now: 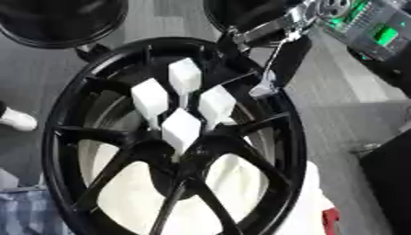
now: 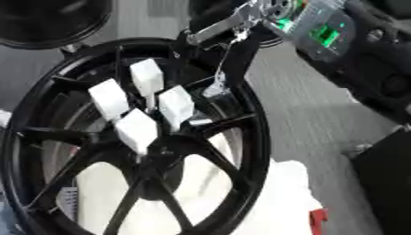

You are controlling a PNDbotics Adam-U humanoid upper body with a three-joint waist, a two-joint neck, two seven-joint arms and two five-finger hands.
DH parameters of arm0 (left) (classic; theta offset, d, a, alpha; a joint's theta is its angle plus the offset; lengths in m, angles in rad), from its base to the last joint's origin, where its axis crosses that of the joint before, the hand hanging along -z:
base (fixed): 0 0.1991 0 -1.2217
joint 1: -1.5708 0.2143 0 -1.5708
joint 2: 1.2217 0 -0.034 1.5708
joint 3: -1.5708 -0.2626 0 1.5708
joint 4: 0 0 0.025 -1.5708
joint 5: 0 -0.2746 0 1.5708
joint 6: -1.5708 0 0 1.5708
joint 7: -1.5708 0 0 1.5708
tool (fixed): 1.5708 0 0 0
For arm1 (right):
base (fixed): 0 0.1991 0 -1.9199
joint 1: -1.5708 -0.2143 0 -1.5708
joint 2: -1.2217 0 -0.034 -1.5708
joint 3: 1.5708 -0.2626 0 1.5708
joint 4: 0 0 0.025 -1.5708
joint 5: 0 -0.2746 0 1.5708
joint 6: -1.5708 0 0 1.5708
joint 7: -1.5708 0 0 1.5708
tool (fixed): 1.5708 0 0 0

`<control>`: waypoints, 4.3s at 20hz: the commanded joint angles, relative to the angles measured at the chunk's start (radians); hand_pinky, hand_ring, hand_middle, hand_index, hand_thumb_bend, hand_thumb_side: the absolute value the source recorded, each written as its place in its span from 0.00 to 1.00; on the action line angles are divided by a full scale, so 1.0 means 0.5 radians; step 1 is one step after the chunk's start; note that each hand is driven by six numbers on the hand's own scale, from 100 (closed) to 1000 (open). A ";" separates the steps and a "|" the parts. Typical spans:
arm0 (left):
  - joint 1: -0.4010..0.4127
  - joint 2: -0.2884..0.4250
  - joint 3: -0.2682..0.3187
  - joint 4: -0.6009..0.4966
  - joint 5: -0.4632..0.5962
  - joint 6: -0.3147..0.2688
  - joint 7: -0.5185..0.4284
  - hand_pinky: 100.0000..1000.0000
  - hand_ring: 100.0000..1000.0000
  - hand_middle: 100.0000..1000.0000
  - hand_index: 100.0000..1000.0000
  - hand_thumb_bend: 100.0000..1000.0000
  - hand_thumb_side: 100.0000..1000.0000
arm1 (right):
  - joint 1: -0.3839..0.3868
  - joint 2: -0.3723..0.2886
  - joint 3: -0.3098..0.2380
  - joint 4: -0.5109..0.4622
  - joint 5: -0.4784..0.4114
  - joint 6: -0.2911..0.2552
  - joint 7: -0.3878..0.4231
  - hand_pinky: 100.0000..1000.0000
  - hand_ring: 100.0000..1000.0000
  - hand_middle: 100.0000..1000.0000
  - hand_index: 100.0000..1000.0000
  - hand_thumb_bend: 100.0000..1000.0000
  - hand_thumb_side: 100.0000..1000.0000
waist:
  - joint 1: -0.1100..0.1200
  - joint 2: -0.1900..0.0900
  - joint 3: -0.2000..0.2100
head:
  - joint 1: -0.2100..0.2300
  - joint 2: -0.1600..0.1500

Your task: Pull the pin out of the wheel hub.

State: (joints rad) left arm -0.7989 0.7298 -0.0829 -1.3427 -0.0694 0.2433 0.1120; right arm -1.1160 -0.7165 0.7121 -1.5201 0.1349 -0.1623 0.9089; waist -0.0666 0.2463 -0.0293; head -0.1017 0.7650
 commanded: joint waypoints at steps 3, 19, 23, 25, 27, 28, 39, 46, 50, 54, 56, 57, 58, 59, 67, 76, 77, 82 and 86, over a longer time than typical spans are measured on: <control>-0.022 0.052 0.016 -0.024 0.005 -0.001 0.005 0.77 0.78 0.67 0.84 0.00 0.84 | -0.016 -0.015 -0.009 -0.003 -0.021 -0.002 -0.004 0.85 0.85 0.75 0.84 0.16 0.35 | 0.011 -0.049 0.005 | -0.015 0.010; -0.021 0.029 0.017 -0.022 0.017 -0.001 0.007 0.77 0.77 0.67 0.83 0.00 0.85 | 0.021 0.057 0.032 0.103 -0.045 -0.038 -0.004 0.85 0.86 0.75 0.85 0.13 0.30 | 0.009 -0.034 0.039 | -0.050 0.010; -0.021 0.025 0.017 -0.022 0.021 0.000 0.009 0.77 0.78 0.67 0.83 0.00 0.85 | 0.024 0.066 0.050 0.119 -0.062 -0.049 -0.004 0.85 0.86 0.75 0.84 0.11 0.32 | 0.008 -0.028 0.043 | -0.061 0.010; -0.022 0.024 0.017 -0.022 0.022 0.000 0.009 0.77 0.78 0.67 0.83 0.00 0.85 | 0.027 0.072 0.053 0.126 -0.066 -0.052 -0.004 0.84 0.85 0.75 0.84 0.10 0.32 | 0.010 -0.025 0.046 | -0.065 0.010; -0.022 0.025 0.017 -0.021 0.021 0.001 0.009 0.77 0.78 0.67 0.83 0.00 0.85 | 0.024 0.077 0.054 0.126 -0.078 -0.054 -0.004 0.84 0.85 0.75 0.84 0.08 0.33 | 0.010 -0.024 0.046 | -0.066 0.010; -0.022 0.025 0.018 -0.021 0.020 0.002 0.009 0.77 0.78 0.67 0.83 0.00 0.85 | 0.021 0.080 0.055 0.122 -0.084 -0.054 -0.004 0.84 0.85 0.75 0.84 0.08 0.33 | 0.010 -0.023 0.046 | -0.067 0.010; -0.017 0.029 0.018 -0.013 0.017 0.006 0.005 0.77 0.77 0.67 0.83 0.00 0.85 | -0.018 0.099 0.059 0.082 -0.081 -0.092 -0.004 0.83 0.84 0.76 0.84 0.08 0.36 | 0.005 -0.028 0.044 | -0.066 0.010; -0.017 0.030 0.019 -0.011 0.015 0.008 0.000 0.77 0.77 0.67 0.83 0.00 0.85 | -0.034 0.105 0.082 0.067 -0.084 -0.122 -0.004 0.82 0.82 0.74 0.82 0.10 0.36 | 0.000 -0.033 0.042 | -0.062 0.010; -0.016 0.027 0.020 -0.009 0.015 0.009 -0.001 0.77 0.77 0.67 0.83 0.00 0.85 | -0.029 0.109 0.094 0.072 -0.080 -0.133 -0.004 0.80 0.78 0.61 0.78 0.11 0.33 | -0.002 -0.034 0.043 | -0.063 0.010; -0.013 0.028 0.023 -0.008 0.015 0.011 0.002 0.77 0.77 0.67 0.83 0.00 0.85 | -0.031 0.111 0.071 0.073 -0.095 -0.143 -0.004 0.74 0.64 0.41 0.66 0.13 0.26 | -0.002 -0.035 0.043 | -0.061 0.010; -0.011 0.028 0.024 -0.008 0.015 0.014 0.004 0.77 0.77 0.67 0.83 0.00 0.85 | -0.033 0.112 0.049 0.074 -0.093 -0.145 -0.004 0.71 0.57 0.37 0.61 0.11 0.27 | -0.001 -0.035 0.043 | -0.062 0.010; -0.011 0.028 0.024 -0.008 0.016 0.015 0.005 0.77 0.77 0.67 0.83 0.00 0.85 | -0.034 0.113 0.039 0.078 -0.093 -0.142 -0.004 0.68 0.53 0.35 0.59 0.10 0.26 | -0.001 -0.034 0.042 | -0.063 0.010; -0.010 0.028 0.025 -0.008 0.016 0.016 0.005 0.77 0.77 0.67 0.83 0.00 0.85 | -0.034 0.114 0.029 0.081 -0.094 -0.138 -0.004 0.66 0.50 0.34 0.58 0.10 0.24 | -0.001 -0.034 0.043 | -0.064 0.010; -0.009 0.028 0.025 -0.008 0.017 0.016 0.006 0.77 0.77 0.67 0.83 0.00 0.85 | -0.033 0.115 0.021 0.085 -0.096 -0.136 -0.004 0.62 0.47 0.33 0.57 0.11 0.21 | -0.001 -0.034 0.043 | -0.065 0.010; 0.002 0.030 0.025 -0.006 0.026 0.018 0.008 0.77 0.77 0.67 0.83 0.00 0.85 | -0.008 0.093 -0.003 0.115 -0.110 -0.102 -0.004 0.63 0.55 0.47 0.69 0.17 0.00 | -0.001 -0.032 0.041 | -0.066 0.010; 0.000 0.037 0.024 -0.017 0.017 0.017 0.006 0.77 0.77 0.67 0.83 0.00 0.85 | 0.023 0.045 -0.014 0.077 0.027 -0.068 -0.031 0.78 0.79 0.70 0.81 0.18 0.32 | -0.002 -0.034 0.034 | -0.068 0.010; 0.001 0.038 0.024 -0.016 0.017 0.018 0.006 0.77 0.77 0.67 0.83 0.00 0.85 | 0.025 0.044 -0.013 0.078 0.046 -0.066 -0.029 0.78 0.79 0.71 0.82 0.18 0.32 | -0.001 -0.034 0.033 | -0.069 0.010; 0.001 0.040 0.024 -0.018 0.016 0.018 0.006 0.77 0.77 0.67 0.82 0.00 0.84 | 0.026 0.048 -0.024 0.096 0.094 -0.042 -0.051 0.76 0.76 0.68 0.81 0.17 0.32 | 0.000 -0.033 0.027 | -0.070 0.010; 0.003 0.042 0.026 -0.018 0.015 0.017 0.006 0.77 0.77 0.67 0.82 0.00 0.84 | 0.026 0.049 -0.028 0.111 0.123 -0.026 -0.065 0.74 0.75 0.67 0.81 0.16 0.35 | -0.001 -0.033 0.025 | -0.069 0.010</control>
State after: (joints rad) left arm -0.7837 0.7200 -0.0824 -1.3368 -0.0581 0.2501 0.1138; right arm -1.0894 -0.6657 0.7199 -1.4647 0.1873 -0.1796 0.8803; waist -0.0729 0.2508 -0.0151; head -0.1350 0.7650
